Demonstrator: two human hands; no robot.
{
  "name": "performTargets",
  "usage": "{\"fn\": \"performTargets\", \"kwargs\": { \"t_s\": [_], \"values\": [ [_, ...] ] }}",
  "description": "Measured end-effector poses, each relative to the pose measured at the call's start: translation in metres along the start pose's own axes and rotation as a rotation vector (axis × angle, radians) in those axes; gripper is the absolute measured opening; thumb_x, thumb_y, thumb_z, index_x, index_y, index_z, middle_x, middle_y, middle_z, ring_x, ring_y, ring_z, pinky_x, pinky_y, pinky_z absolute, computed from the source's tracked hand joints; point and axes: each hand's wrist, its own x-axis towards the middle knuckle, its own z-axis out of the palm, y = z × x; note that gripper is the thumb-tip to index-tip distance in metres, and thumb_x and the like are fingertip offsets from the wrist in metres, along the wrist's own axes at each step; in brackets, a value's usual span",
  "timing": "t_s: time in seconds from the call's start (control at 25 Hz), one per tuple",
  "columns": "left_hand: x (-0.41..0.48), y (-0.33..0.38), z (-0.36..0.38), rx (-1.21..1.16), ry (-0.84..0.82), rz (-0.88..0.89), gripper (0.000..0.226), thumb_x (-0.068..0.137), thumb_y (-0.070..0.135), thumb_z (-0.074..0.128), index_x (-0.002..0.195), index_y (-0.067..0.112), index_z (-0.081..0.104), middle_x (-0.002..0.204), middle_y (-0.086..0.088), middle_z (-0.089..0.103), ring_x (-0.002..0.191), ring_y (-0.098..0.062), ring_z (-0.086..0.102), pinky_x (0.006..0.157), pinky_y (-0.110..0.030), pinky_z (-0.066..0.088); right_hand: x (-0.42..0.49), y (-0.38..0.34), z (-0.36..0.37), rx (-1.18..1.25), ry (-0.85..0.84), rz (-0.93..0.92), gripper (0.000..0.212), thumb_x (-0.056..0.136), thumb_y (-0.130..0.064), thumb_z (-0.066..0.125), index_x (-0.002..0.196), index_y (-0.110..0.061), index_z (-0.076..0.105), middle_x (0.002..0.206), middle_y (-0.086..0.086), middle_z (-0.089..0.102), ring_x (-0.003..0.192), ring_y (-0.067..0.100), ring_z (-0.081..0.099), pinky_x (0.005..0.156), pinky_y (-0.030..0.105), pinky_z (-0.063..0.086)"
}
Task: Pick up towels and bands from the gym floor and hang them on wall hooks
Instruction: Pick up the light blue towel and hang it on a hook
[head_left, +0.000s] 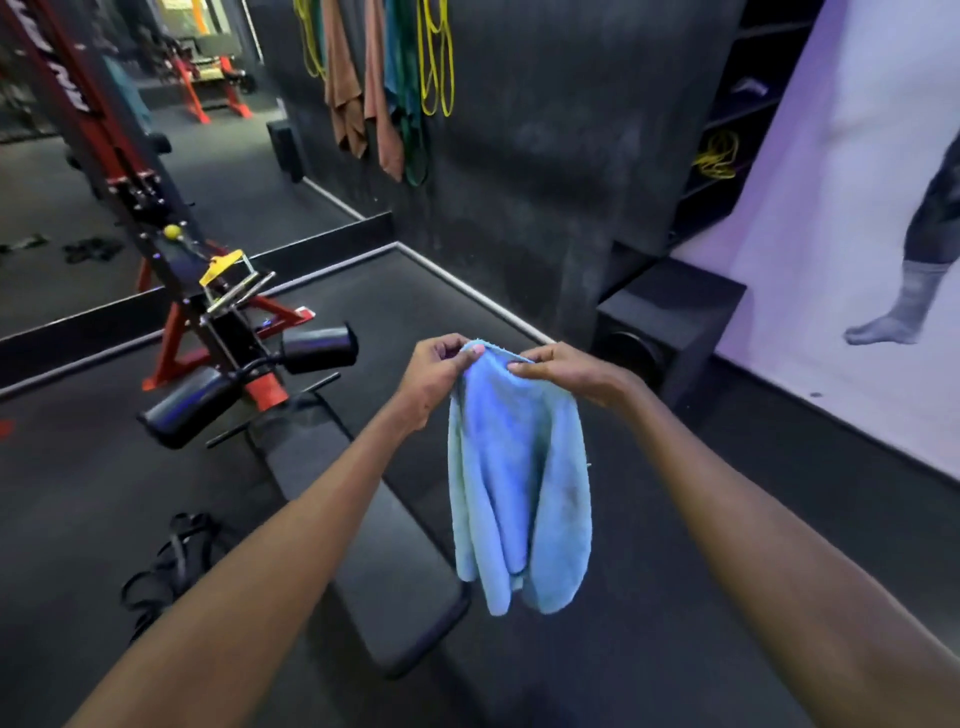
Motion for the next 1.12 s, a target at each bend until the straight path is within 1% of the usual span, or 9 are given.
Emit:
{"fn": "performTargets", "kwargs": {
  "t_s": [0.08, 0.16, 0.32, 0.48, 0.6, 0.72, 0.84, 1.04, 1.12],
  "values": [
    [0.040, 0.016, 0.028, 0.011, 0.029, 0.068, 0.023, 0.093, 0.023, 0.064, 0.081, 0.003, 0.064, 0.073, -0.003, 0.058, 0.069, -0.012, 0.049, 0.062, -0.026, 0.040, 0.007, -0.001, -0.038, 0.059, 0.028, -0.068, 0.031, 0.090, -0.035, 0.070, 0.110, -0.011, 0.070, 0.102, 0.006, 0.071, 0.093, 0.015, 0.065, 0.082, 0.032, 0.049],
    [0.081, 0.029, 0.045, 0.014, 0.080, 0.103, 0.018, 0.094, 0.021, 0.062, 0.079, 0.013, 0.063, 0.071, 0.003, 0.059, 0.065, -0.005, 0.050, 0.061, -0.021, 0.043, 0.019, -0.013, -0.073, 0.093, 0.111, -0.160, 0.029, 0.092, -0.031, 0.069, 0.111, -0.008, 0.068, 0.101, 0.007, 0.070, 0.091, 0.013, 0.063, 0.080, 0.026, 0.049],
    [0.179, 0.054, 0.051, -0.005, 0.126, 0.140, 0.005, 0.089, 0.019, 0.068, 0.090, 0.015, 0.064, 0.084, -0.003, 0.066, 0.077, -0.014, 0.058, 0.073, -0.029, 0.050, 0.068, -0.041, -0.145, 0.084, 0.224, -0.247, 0.025, 0.097, -0.024, 0.063, 0.102, 0.001, 0.069, 0.091, 0.006, 0.068, 0.084, 0.012, 0.059, 0.074, 0.025, 0.046],
    [0.277, 0.082, 0.032, 0.058, 0.052, 0.192, 0.013, 0.088, 0.017, 0.071, 0.092, 0.005, 0.067, 0.083, -0.007, 0.069, 0.077, -0.014, 0.062, 0.071, -0.026, 0.050, 0.140, -0.072, -0.212, 0.046, 0.271, -0.265, 0.026, 0.095, -0.030, 0.065, 0.098, -0.005, 0.073, 0.086, 0.000, 0.069, 0.078, 0.006, 0.061, 0.068, 0.019, 0.048],
    [0.361, 0.093, 0.010, 0.099, 0.042, 0.254, 0.013, 0.091, 0.019, 0.068, 0.091, 0.006, 0.071, 0.082, -0.007, 0.068, 0.077, -0.013, 0.059, 0.070, -0.026, 0.046, 0.215, -0.102, -0.259, 0.048, 0.322, -0.305, 0.023, 0.093, -0.030, 0.066, 0.096, -0.008, 0.075, 0.088, -0.001, 0.070, 0.081, 0.006, 0.060, 0.073, 0.022, 0.048],
    [0.443, 0.102, -0.012, 0.094, 0.038, 0.279, 0.015, 0.094, 0.018, 0.064, 0.094, 0.004, 0.070, 0.082, -0.005, 0.068, 0.074, -0.009, 0.058, 0.063, -0.021, 0.045, 0.289, -0.135, -0.299, 0.043, 0.338, -0.309, 0.018, 0.093, -0.028, 0.066, 0.090, -0.014, 0.076, 0.081, -0.004, 0.069, 0.076, 0.004, 0.059, 0.070, 0.023, 0.047],
    [0.519, 0.111, -0.034, 0.085, 0.023, 0.301, 0.010, 0.095, 0.015, 0.062, 0.096, 0.007, 0.067, 0.083, -0.001, 0.068, 0.073, -0.005, 0.058, 0.064, -0.018, 0.045, 0.354, -0.160, -0.337, 0.037, 0.340, -0.320, 0.019, 0.093, -0.026, 0.066, 0.093, -0.009, 0.075, 0.082, -0.001, 0.068, 0.077, 0.007, 0.059, 0.069, 0.021, 0.047],
    [0.656, 0.104, -0.071, 0.091, 0.038, 0.296, 0.019, 0.088, 0.017, 0.070, 0.101, 0.013, 0.057, 0.081, -0.006, 0.062, 0.077, -0.014, 0.055, 0.067, -0.026, 0.043, 0.483, -0.175, -0.400, 0.106, 0.338, -0.355, 0.022, 0.093, -0.030, 0.067, 0.090, -0.008, 0.073, 0.084, 0.006, 0.067, 0.079, 0.013, 0.059, 0.070, 0.026, 0.047],
    [0.708, 0.100, -0.084, 0.135, 0.049, 0.313, 0.015, 0.083, 0.022, 0.072, 0.093, 0.015, 0.063, 0.084, -0.006, 0.067, 0.079, -0.013, 0.059, 0.072, -0.030, 0.045, 0.536, -0.175, -0.426, 0.153, 0.329, -0.369, 0.019, 0.093, -0.029, 0.066, 0.088, -0.012, 0.071, 0.085, 0.007, 0.065, 0.083, 0.017, 0.058, 0.075, 0.030, 0.045]
  ]
}}
